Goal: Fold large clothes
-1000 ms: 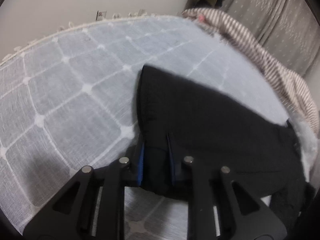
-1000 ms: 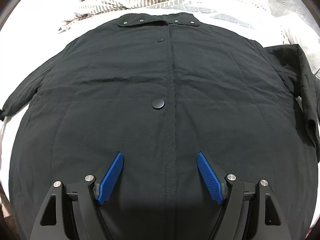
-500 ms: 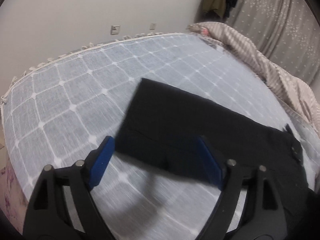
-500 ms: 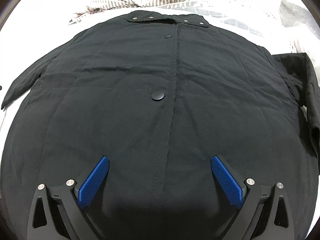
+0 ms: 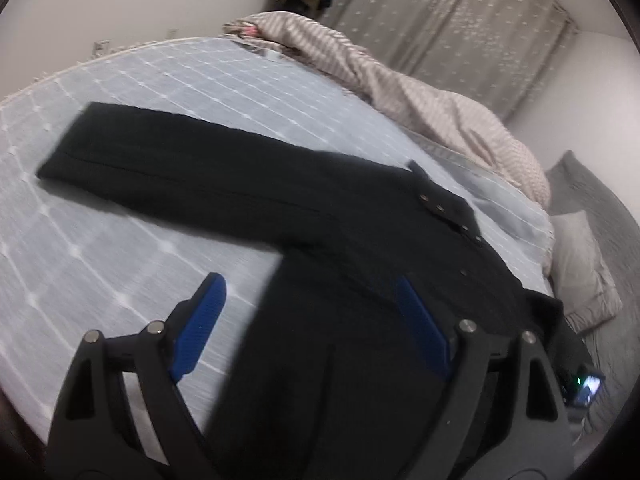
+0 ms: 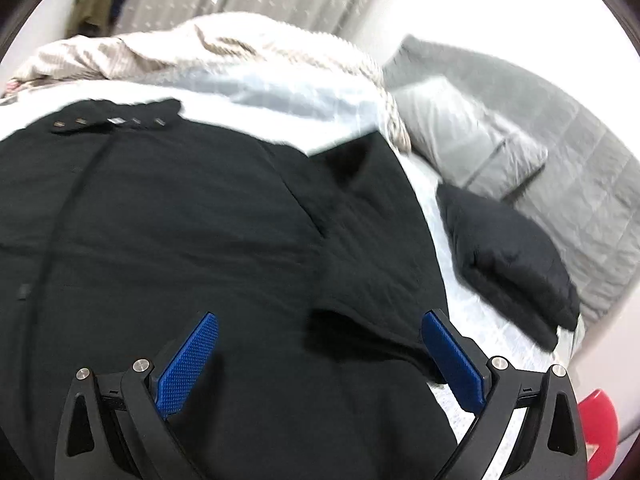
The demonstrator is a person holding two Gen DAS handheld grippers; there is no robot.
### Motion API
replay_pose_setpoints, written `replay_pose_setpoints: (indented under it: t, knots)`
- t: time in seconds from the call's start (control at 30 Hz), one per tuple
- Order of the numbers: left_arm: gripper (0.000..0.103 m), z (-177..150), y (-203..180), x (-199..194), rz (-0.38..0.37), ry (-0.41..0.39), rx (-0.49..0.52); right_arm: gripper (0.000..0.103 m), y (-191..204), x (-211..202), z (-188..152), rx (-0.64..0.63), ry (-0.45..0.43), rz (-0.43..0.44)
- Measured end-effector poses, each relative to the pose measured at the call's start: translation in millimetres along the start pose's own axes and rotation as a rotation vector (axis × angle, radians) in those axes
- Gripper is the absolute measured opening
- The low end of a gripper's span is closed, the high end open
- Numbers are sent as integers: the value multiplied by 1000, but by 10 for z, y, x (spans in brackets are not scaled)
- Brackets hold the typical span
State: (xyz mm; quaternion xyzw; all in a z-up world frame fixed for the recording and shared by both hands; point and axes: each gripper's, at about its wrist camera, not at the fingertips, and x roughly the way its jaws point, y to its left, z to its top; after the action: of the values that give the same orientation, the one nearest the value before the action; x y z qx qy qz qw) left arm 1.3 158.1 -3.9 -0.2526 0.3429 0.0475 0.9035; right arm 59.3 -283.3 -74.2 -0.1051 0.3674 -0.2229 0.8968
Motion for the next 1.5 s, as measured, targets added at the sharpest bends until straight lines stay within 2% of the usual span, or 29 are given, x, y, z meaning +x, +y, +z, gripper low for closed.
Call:
replay_pose_setpoints:
  t: [0.03,0.1,0.13,0.17,0.2,0.27,0.4,0.43,0.47,0.5,0.57,0.6,0.63,0.7,0.73,0.8,0.87,0.97,1.03,1.1,1.17,1.2,1.27,1.37,1.43,1.5]
  knots:
    - [87,-77,-71,80,-16,21,23,95,-44,133,-11,1,18,-8]
    - [87,-187,-249,258,-37,98,86,64,-126,378,-5,-22,53,-25]
    - [87,-214,-318,300,-42,116,108,28,-174,497,21,-27,73,-17]
    - [87,-236,-369,316,-47,108,124,8,-288,555,32,-16,91,7]
    - [87,-273,-439,295,-51,94,136,8,-423,592,45,9,104,25]
    - [87,-280,-502,293,-66,78,176,7,-760,635,161,35,103,-19]
    - [87,-299,-529,355,-69,80,207,7,-1554,705,623,6,54,-226]
    - [87,-301,-518,384,-68,85,204,7,-1874,763,815,13,41,-327]
    - [87,-310,-497,412,-65,89,199,17,-2101,821,940,7,40,-421]
    - [87,-339,-466,425,-60,93,196,26,-2415,923,1078,9,66,-550]
    - [87,-350,-469,473,-47,102,192,62,-2821,1019,1179,72,128,-766]
    - [87,-354,-482,491,-43,104,192,70,-2970,1005,1192,129,133,-812]
    - [87,-355,-505,509,-41,104,194,78,-3066,946,1184,212,101,-777]
    - [87,-364,-547,525,-41,96,203,80,-3019,880,1147,287,34,-646]
    - [87,-371,-573,535,-39,89,210,80,-2847,897,1113,282,14,-560]
    - [87,-396,-608,559,-38,76,216,80,-2475,969,1057,232,17,-435]
    - [87,-430,-645,587,-46,64,214,80,-1929,1083,1021,181,39,-219]
    - [87,-503,-704,627,-58,40,241,80,-1157,1206,1001,156,70,53]
    - [87,-576,-736,681,-46,33,281,80,-700,1279,1054,113,57,179]
    - [87,-645,-724,786,-23,69,300,80,-377,1441,1081,65,54,239]
    - [87,-723,-692,884,-16,122,310,80,-335,1678,1048,86,125,280]
    - [87,-745,-687,892,-17,127,319,80,-406,1839,987,117,168,299]
    - [87,-751,-689,854,-29,125,331,82,-717,1960,887,172,149,326]
    - [87,-762,-655,827,-47,140,334,82,-1266,2095,669,351,199,345]
    - [87,-754,-644,816,-57,147,334,95,-1529,2160,555,410,255,249]
    - [87,-740,-644,792,-61,152,340,95,-1683,2094,472,396,286,142]
